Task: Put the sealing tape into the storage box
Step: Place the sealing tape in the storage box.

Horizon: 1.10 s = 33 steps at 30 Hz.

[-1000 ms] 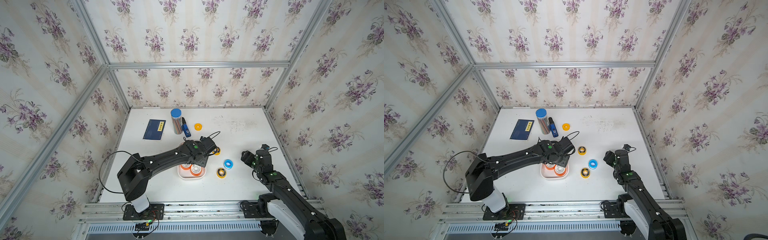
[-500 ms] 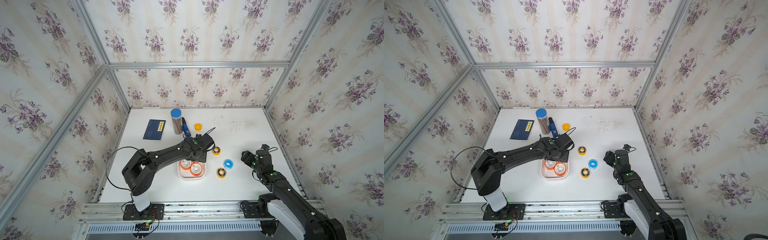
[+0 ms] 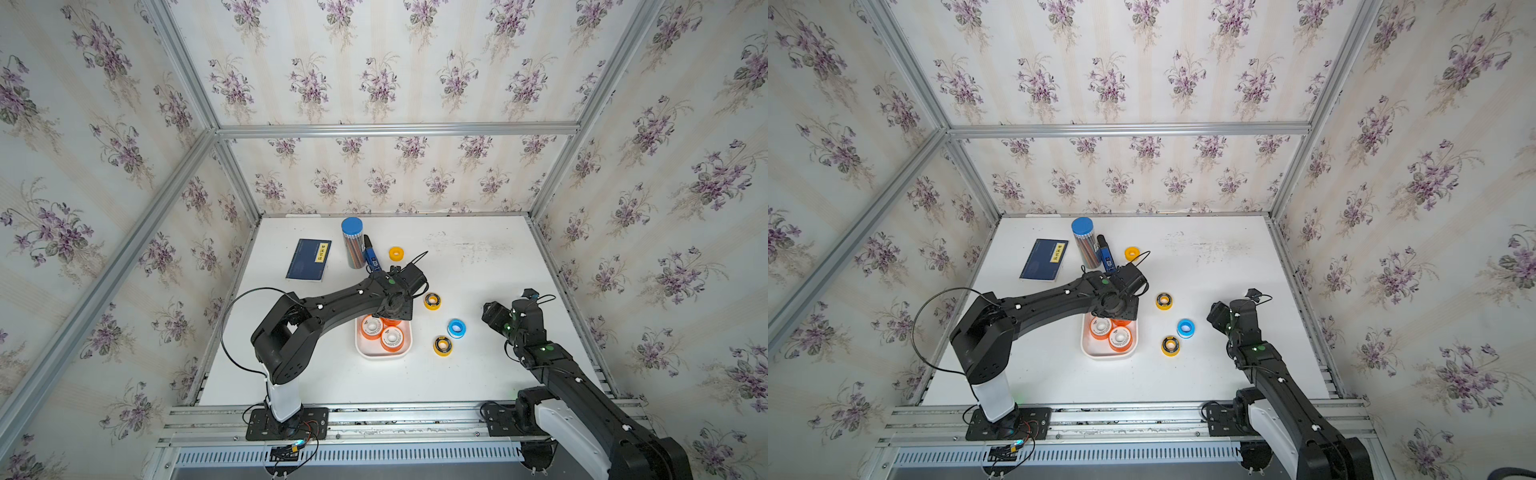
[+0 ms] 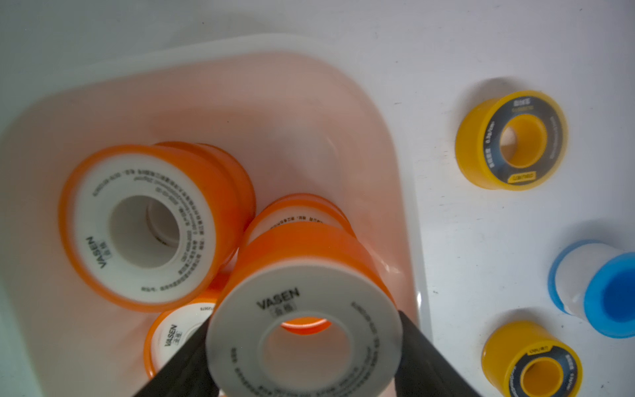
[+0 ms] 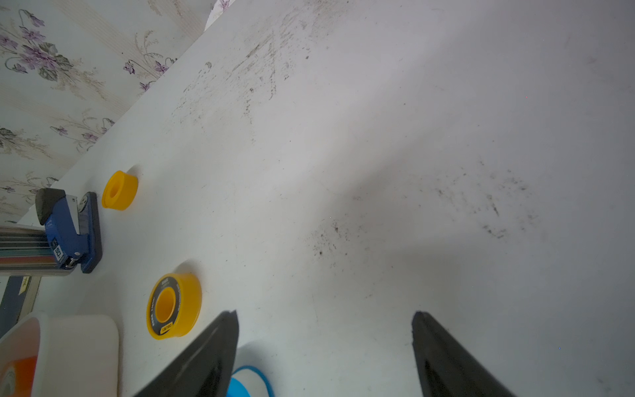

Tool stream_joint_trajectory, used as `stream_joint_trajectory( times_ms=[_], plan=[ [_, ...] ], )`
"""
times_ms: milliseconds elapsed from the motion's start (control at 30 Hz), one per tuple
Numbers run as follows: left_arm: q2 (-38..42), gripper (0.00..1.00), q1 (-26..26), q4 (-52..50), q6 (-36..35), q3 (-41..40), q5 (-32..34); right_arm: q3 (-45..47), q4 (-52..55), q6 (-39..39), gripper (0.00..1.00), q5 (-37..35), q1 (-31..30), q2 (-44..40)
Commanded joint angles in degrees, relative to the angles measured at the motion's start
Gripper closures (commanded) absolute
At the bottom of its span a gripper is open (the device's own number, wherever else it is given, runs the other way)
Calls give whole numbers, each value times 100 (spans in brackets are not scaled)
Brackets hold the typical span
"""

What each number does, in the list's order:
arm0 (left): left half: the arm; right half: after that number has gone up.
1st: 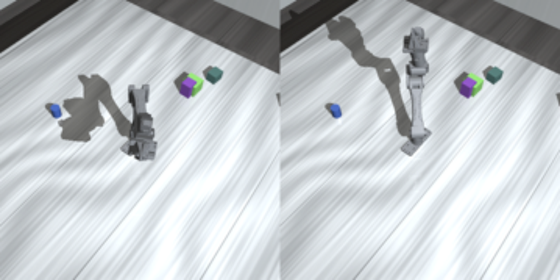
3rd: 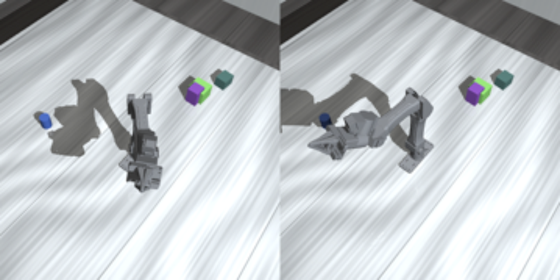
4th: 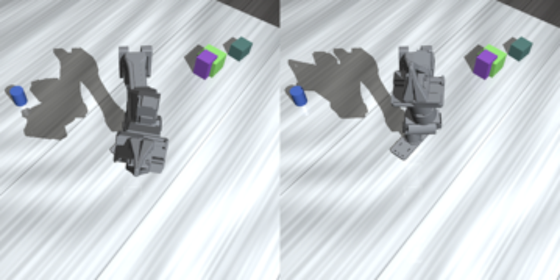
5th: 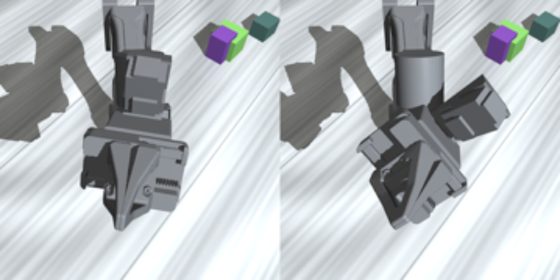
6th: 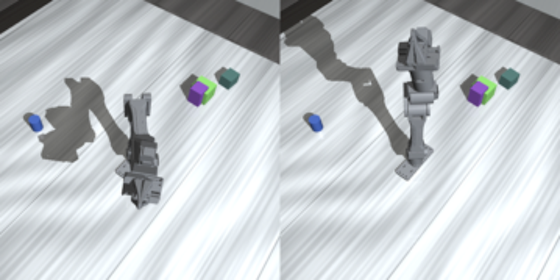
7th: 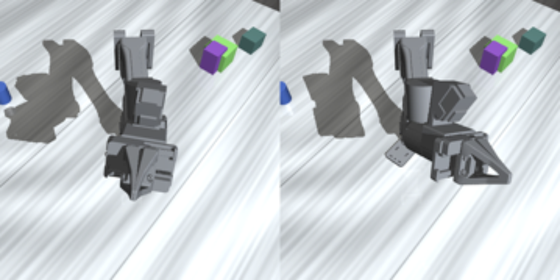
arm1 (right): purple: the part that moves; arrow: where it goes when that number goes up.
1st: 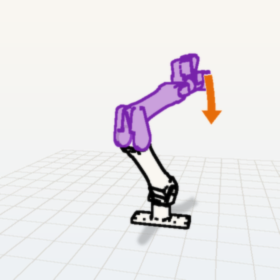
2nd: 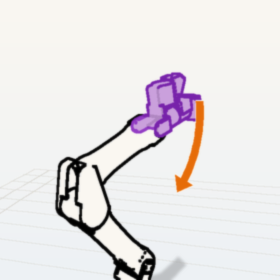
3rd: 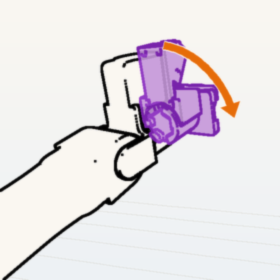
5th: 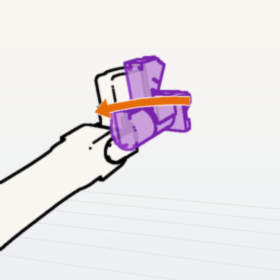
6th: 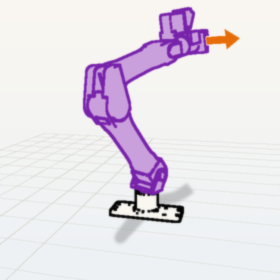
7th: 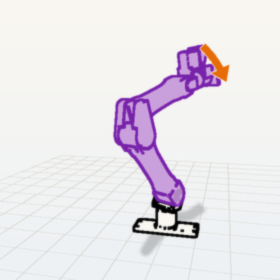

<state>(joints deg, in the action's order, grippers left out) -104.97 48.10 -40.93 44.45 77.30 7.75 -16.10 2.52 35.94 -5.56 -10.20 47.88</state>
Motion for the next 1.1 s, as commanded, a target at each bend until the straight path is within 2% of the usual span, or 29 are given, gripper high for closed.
stream_joint_trajectory(
  times_ms=[0, 267, 667, 1067],
  plan=[
    [-68, 28, -28, -23, -96, 40, 49, 4, -58, -20, 17, -41, -4, -24],
    [-191, 27, -72, -91, -147, 127, 66, 6, -55, -21, 17, -34, 0, -33],
    [-305, 18, -99, -112, -194, 192, 43, 10, -62, -25, 17, -32, -2, -30],
    [33, 18, -13, -84, -108, -79, -80, 4, -68, -23, 17, -11, -4, -16]
  ],
)
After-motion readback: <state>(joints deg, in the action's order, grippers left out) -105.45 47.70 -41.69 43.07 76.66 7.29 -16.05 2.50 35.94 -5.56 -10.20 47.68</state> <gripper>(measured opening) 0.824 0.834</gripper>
